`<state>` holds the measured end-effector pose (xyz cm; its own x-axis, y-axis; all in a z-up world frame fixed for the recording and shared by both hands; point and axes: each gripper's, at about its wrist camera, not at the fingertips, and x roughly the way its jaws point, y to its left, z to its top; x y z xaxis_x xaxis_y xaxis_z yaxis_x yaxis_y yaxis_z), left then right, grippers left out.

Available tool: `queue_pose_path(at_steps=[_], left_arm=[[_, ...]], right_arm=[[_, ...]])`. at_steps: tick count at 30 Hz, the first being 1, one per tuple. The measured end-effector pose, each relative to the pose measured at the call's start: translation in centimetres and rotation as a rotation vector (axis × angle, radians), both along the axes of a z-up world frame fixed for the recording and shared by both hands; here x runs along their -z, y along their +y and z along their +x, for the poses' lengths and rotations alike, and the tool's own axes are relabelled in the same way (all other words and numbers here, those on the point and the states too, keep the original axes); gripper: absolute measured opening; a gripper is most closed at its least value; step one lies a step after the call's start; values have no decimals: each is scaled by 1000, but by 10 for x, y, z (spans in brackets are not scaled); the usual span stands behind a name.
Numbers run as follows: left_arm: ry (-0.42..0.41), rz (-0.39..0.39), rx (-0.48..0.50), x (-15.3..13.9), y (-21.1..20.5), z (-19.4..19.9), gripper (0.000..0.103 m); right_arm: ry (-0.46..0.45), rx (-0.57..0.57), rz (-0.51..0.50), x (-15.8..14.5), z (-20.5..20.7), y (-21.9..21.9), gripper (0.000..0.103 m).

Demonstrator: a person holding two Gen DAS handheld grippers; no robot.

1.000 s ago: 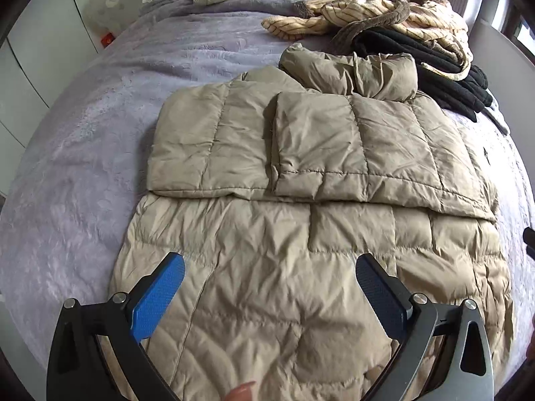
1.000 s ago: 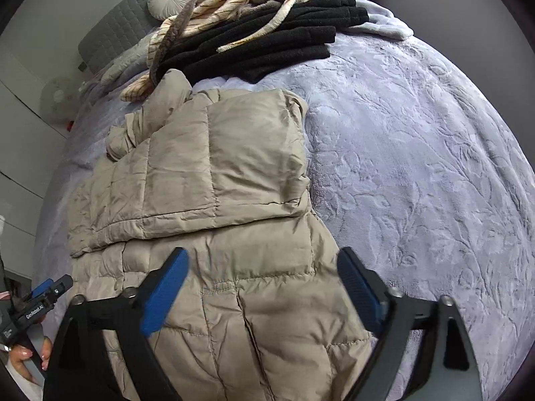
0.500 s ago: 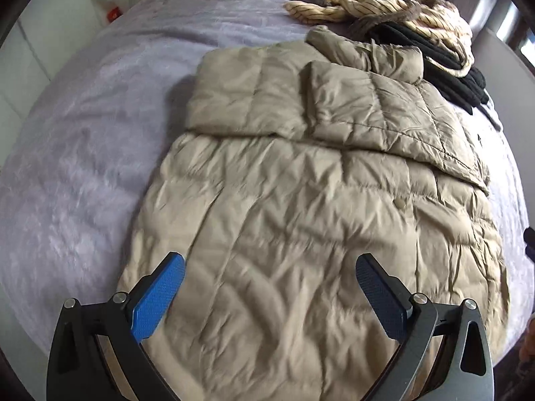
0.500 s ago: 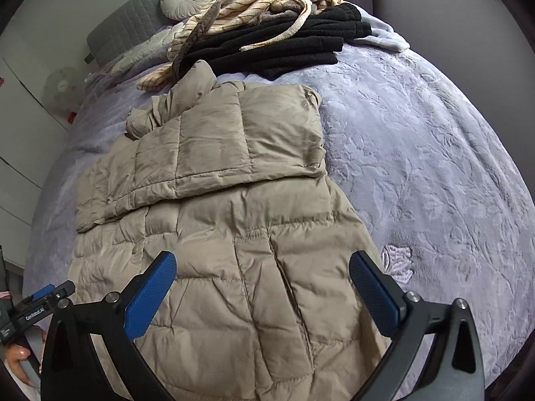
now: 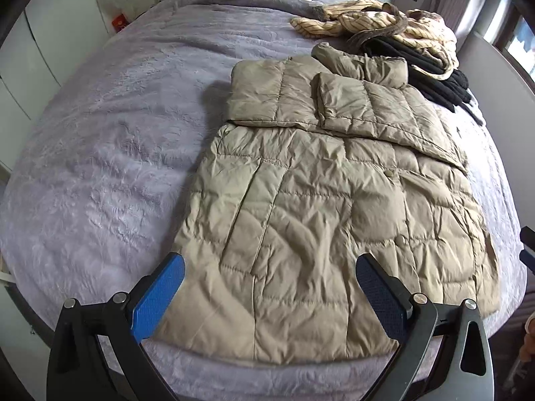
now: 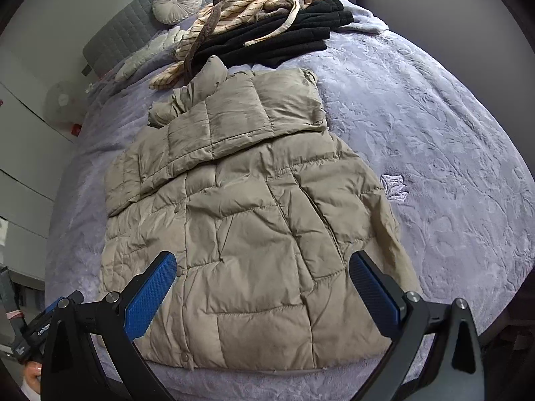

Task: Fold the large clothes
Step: 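Pull both open tools back from the narrowed jacket, then grasp the jacket hem with the left tool while the right tool grasps it too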

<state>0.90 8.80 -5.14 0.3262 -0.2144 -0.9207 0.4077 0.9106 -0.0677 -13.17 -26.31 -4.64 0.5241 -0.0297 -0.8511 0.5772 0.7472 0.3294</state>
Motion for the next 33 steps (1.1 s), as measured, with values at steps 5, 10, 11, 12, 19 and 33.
queue_pose_path(at_steps=[5, 10, 11, 12, 19, 33], left_arm=[[5, 21, 20, -5, 9, -10, 103], [33, 25, 28, -4, 20, -17, 103], [36, 33, 31, -3, 21, -18, 103], [38, 39, 33, -3, 24, -19, 103], [55, 16, 47, -4, 39, -23, 103], [177, -71, -123, 26, 104, -19, 103]], right_arm=[[-5, -6, -6, -13, -8, 16, 103], [-8, -7, -18, -24, -14, 31, 103], [-8, -6, -16, -25, -15, 33, 103], [-8, -4, -15, -26, -16, 35, 103], [9, 32, 30, -25, -28, 48, 103], [82, 174, 357, 26, -53, 21, 103]])
